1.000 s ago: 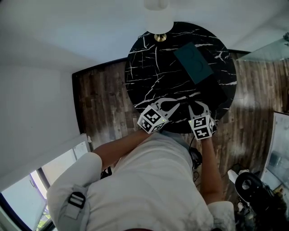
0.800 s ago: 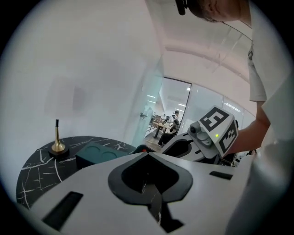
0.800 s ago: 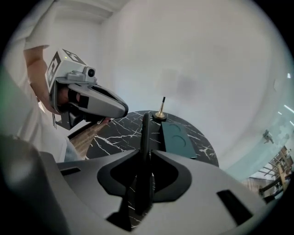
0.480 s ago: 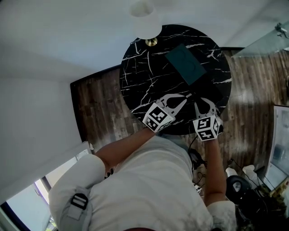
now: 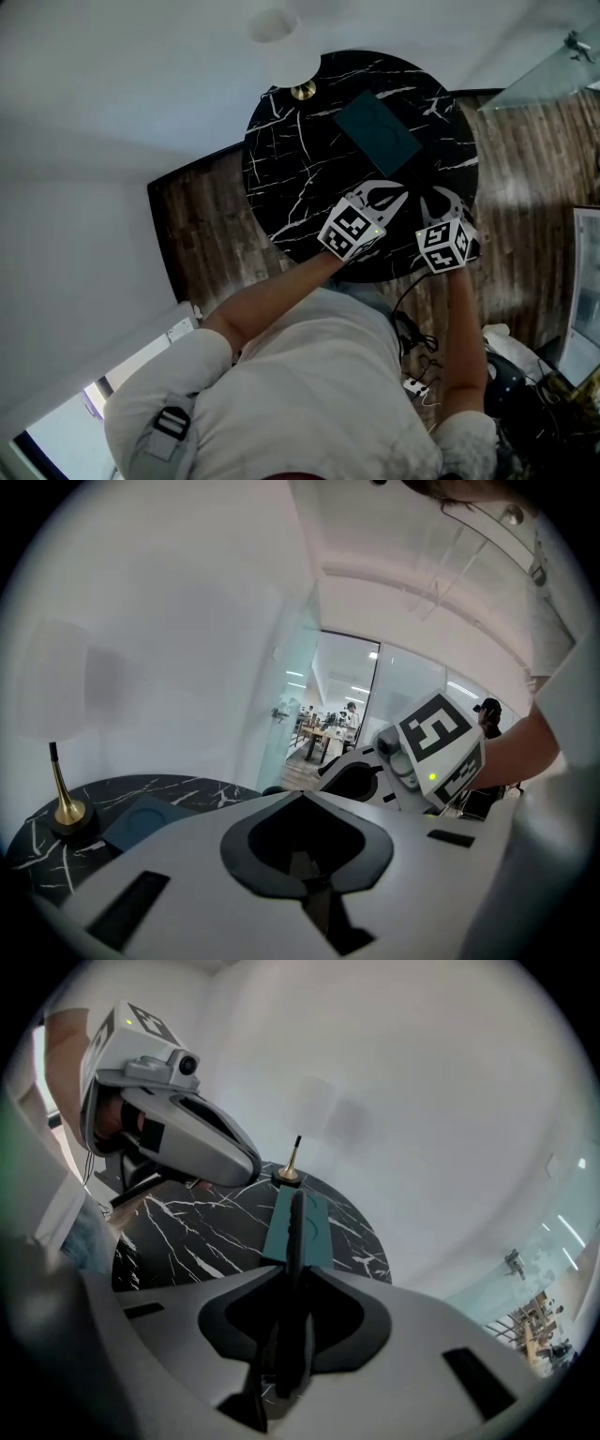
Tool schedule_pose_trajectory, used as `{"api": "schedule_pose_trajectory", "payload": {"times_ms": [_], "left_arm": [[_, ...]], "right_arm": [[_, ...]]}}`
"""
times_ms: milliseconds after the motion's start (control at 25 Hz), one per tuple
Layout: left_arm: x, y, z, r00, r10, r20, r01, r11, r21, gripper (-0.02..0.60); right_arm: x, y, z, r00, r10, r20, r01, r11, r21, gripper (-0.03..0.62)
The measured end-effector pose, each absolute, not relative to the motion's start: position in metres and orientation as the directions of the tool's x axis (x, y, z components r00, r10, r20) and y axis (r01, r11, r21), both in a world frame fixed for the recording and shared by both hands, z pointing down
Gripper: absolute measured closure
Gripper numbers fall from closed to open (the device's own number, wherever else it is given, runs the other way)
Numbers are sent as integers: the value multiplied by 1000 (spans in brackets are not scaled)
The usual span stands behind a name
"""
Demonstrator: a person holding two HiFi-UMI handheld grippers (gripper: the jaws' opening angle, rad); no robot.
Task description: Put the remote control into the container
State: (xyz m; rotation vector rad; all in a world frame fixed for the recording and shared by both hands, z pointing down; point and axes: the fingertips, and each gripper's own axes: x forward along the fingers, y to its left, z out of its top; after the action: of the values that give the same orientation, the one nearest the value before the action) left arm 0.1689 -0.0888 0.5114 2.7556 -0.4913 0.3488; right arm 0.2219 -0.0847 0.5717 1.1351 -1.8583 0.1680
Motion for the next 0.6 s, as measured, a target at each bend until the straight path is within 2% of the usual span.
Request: {"api": "schedule_pose_trajectory", "payload": {"times_ms": [360,600], "left_arm": [[190,-104,589,874,-222,432,-372,-878,301,575],[203,-114,630,852,-192,488,-379,-868,320,575]], "right_arm": [[253,-99,676,-158,-466,871,-743,637,206,513],[257,-103,727,-241,-321,916,-750,660,34,513]]}}
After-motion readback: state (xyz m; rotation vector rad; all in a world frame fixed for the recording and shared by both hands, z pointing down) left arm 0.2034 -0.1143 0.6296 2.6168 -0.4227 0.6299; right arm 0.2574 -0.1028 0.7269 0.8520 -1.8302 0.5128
